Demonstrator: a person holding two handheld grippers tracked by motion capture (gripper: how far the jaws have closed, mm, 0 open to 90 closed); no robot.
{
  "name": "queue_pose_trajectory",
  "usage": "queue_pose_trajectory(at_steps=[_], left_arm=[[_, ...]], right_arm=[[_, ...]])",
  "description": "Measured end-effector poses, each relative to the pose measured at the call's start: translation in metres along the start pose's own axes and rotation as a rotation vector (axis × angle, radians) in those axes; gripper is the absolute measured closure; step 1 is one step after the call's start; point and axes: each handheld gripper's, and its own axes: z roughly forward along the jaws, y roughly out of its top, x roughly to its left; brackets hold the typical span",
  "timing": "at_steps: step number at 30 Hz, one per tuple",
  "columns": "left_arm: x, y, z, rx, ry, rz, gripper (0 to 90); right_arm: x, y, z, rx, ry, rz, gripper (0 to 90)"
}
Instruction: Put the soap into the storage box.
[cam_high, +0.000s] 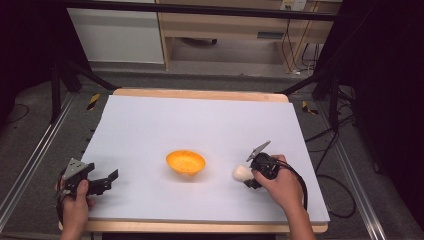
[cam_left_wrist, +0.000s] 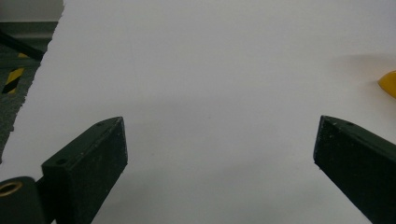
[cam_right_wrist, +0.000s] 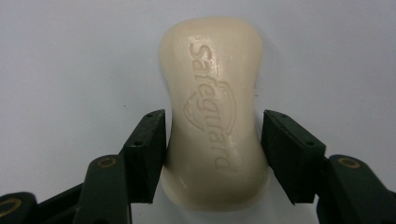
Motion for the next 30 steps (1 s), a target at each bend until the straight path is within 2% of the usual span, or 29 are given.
queue_pose_trajectory(at_steps=[4,10,16,30], left_arm=[[-0.0002,-0.0001,0.0000,-0.003,-0.001,-0.004,2.4],[-0.0004,0.0000,0.0001,0.002,0.003,0.002,2.4],[-0.0003,0.0000,0.0003,0.003,0.002,0.003,2.4],[0.0003,0.0000,0.0000,0.002,0.001,0.001,2.5]], right_arm=[[0.0002,0.0008,0.0010,0.004,0.002,0.004,41.9],[0.0022,0.0040,0.0077,0.026,-0.009,-0.024,42.9],[0.0042,0.0045,0.0090,0.026,-0.028,-0.052,43.1],[0.0041,0.0059,0.0089,0.034,-0.023,-0.032,44.8]])
